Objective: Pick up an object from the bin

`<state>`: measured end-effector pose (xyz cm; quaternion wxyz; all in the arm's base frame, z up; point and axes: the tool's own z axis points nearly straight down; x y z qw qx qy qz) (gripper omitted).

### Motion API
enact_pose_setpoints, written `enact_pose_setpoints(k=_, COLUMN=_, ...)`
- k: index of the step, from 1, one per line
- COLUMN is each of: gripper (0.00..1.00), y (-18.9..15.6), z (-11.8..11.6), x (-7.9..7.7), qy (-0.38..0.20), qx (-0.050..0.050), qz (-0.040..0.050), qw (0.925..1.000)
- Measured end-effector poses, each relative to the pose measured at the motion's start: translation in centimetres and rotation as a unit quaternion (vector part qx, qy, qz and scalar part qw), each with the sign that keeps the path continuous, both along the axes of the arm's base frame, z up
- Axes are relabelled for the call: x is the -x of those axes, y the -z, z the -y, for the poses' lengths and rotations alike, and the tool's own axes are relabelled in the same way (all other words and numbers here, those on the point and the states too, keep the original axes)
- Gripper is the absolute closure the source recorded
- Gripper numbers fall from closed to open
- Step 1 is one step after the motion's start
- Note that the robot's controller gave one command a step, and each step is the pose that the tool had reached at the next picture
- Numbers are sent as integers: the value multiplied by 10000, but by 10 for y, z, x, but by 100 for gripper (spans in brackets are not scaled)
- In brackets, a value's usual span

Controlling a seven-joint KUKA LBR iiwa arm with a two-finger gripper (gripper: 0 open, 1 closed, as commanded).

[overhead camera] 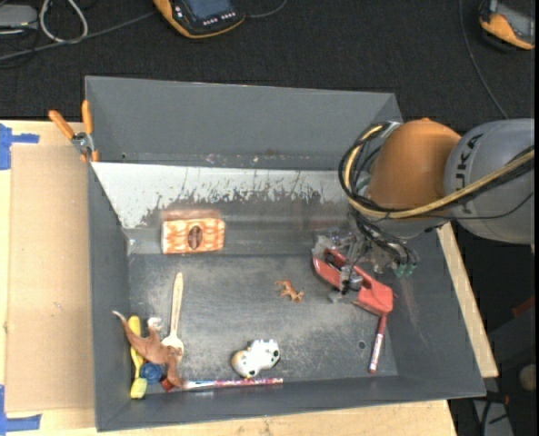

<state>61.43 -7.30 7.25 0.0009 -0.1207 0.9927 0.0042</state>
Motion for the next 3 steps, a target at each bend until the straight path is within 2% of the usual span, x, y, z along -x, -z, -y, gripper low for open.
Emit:
enact_pose_setpoints(k=1, gripper=100, y=0, z=47, x=-10, qy=-71, qx=-154, qz=12, qw=9999)
enact_pose_setpoints(k=2, gripper=100, y=-1, z=49, x=-10, qy=-98, qx=-136, qz=7, qw=9999)
enact_pose_setpoints(k=3, gripper=100, y=-31, z=65, x=-5, qy=-77, qx=-226, qz=16, qw=9997)
